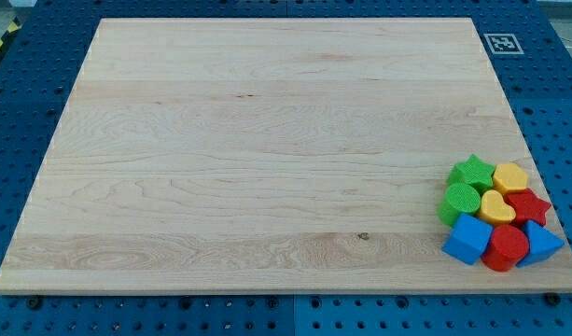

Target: Separate the red star along with the green star from the group of blocks

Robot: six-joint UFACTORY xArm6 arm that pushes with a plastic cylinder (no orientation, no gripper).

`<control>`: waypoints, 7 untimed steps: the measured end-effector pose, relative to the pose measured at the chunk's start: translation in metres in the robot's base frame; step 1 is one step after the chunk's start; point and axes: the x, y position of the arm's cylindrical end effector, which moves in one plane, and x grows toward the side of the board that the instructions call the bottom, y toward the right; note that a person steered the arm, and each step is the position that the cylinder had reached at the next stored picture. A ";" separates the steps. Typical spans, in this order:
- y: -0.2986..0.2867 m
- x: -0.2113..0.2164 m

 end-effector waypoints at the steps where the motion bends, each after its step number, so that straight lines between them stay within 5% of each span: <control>1: -0.025 0.005; 5: -0.090 -0.055; 7: -0.046 -0.037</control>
